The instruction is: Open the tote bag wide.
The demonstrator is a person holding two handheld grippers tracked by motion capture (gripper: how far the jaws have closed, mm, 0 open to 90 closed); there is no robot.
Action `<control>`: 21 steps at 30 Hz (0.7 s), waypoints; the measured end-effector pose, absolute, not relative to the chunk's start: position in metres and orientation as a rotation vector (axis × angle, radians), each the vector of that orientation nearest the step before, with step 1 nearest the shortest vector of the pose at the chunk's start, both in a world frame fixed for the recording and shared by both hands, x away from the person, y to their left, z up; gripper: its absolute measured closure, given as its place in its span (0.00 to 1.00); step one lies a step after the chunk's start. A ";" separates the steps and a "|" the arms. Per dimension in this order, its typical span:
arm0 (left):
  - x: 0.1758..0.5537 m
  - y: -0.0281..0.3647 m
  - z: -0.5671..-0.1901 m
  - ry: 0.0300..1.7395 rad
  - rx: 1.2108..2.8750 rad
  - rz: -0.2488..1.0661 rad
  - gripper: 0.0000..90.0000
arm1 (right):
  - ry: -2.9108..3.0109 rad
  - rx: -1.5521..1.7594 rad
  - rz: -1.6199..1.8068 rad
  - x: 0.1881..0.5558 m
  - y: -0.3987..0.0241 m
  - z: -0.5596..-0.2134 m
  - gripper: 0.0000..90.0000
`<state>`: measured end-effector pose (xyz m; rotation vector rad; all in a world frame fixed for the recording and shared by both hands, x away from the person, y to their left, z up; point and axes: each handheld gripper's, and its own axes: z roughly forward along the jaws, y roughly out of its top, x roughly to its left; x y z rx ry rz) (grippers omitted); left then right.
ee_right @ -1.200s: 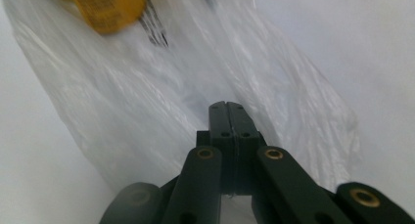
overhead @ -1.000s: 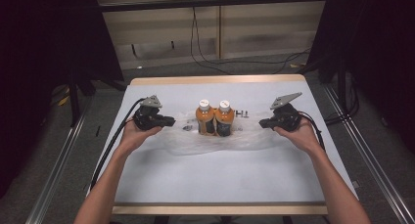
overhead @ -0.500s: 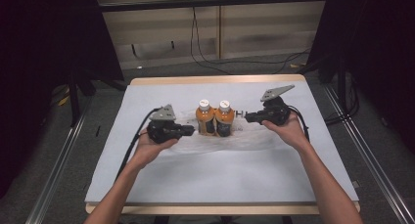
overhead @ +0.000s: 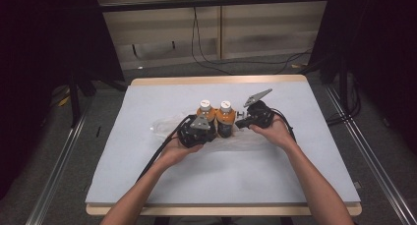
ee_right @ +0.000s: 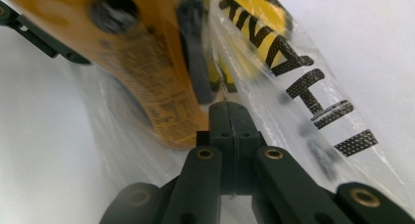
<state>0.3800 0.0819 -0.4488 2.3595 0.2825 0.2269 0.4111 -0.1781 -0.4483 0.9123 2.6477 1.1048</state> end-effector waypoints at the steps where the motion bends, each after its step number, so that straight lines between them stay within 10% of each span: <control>1: 0.380 0.080 -0.450 0.284 2.361 0.232 1.00 | 2.648 0.909 1.105 0.412 -0.178 -0.450 1.00; 21: 0.371 0.072 -0.472 0.266 2.461 0.159 1.00 | 2.680 1.055 1.010 0.458 -0.155 -0.477 1.00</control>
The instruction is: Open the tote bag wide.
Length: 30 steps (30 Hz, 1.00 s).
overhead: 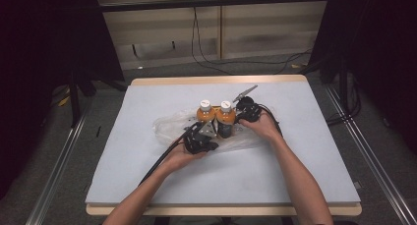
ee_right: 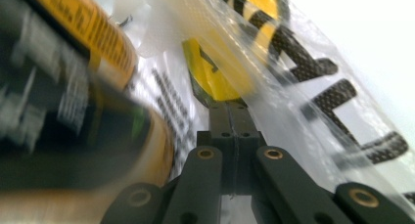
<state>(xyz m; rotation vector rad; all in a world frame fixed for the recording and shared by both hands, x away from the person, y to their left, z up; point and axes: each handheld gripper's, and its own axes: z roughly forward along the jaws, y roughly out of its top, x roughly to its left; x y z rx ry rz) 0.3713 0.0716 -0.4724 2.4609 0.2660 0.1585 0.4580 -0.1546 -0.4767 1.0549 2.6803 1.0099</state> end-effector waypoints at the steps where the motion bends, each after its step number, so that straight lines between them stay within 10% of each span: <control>1: 0.369 0.072 -0.473 0.275 2.452 0.158 1.00 | 2.683 1.048 1.009 0.462 -0.151 -0.477 1.00; 30: 0.329 0.089 -0.472 0.152 2.447 0.044 1.00 | 2.550 1.237 0.870 0.515 -0.116 -0.474 1.00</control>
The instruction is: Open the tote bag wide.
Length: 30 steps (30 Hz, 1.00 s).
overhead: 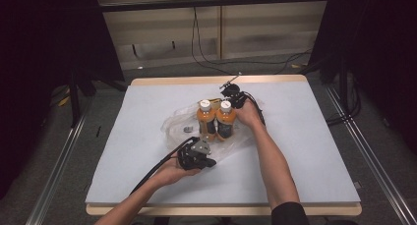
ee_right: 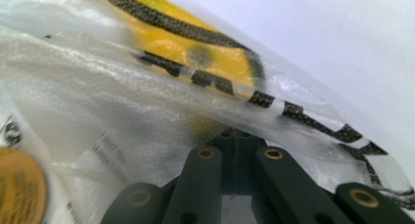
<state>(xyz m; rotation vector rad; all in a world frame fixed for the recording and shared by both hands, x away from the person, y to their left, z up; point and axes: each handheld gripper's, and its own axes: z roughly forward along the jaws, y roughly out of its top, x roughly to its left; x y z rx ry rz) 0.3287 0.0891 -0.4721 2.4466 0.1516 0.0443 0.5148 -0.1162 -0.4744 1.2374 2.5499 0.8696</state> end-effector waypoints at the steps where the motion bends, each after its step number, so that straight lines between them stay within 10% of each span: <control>1: 0.328 0.089 -0.471 0.154 2.460 0.055 1.00 | 2.548 1.245 0.863 0.516 -0.115 -0.474 1.00; 30: 0.330 0.095 -0.466 0.205 2.318 -0.021 1.00 | 2.522 1.220 1.148 0.498 -0.122 -0.432 1.00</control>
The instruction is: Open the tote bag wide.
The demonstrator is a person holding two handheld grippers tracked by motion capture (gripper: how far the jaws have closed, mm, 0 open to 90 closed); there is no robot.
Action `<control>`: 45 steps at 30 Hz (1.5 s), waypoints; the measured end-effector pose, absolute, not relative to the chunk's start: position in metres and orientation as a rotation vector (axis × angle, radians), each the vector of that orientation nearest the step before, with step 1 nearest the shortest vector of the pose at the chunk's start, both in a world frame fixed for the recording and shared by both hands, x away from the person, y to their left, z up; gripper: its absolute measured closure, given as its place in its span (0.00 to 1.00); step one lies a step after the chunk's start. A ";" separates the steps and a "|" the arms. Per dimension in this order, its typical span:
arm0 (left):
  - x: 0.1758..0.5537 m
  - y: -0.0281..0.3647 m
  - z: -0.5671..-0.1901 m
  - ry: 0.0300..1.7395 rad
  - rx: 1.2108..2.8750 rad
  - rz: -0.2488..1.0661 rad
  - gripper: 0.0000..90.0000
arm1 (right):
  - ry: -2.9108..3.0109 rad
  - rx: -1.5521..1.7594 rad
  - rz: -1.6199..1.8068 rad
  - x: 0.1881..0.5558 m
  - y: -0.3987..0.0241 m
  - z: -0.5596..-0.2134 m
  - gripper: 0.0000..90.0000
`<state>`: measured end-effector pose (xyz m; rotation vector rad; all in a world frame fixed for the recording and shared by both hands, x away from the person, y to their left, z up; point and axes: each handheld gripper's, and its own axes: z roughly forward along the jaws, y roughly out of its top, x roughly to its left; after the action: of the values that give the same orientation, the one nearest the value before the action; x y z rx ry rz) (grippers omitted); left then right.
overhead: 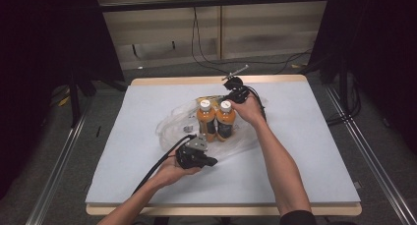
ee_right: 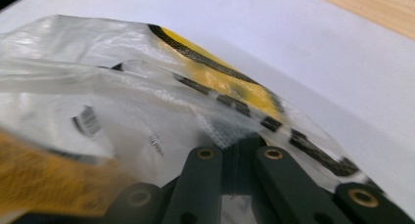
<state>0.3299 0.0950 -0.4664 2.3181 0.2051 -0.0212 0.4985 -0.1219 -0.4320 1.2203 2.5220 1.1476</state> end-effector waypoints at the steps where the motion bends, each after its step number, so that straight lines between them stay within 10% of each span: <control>1: 0.330 0.096 -0.464 0.213 2.328 -0.020 1.00 | 2.513 1.219 1.160 0.496 -0.125 -0.429 1.00; 21: 0.329 0.121 -0.442 0.306 2.134 0.025 0.91 | 2.342 1.139 1.313 0.435 -0.198 -0.395 0.98; 35: 0.317 0.155 -0.426 0.432 2.050 0.209 0.43 | 2.164 1.089 1.407 0.356 -0.233 -0.389 0.31; 45: 0.308 0.189 -0.426 0.507 2.068 0.280 0.19 | 2.107 1.134 1.368 0.305 -0.260 -0.399 0.15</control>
<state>0.3085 0.1888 -0.4259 2.0678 0.5066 0.2802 0.3052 -0.2598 -0.3993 1.1340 2.1067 1.3678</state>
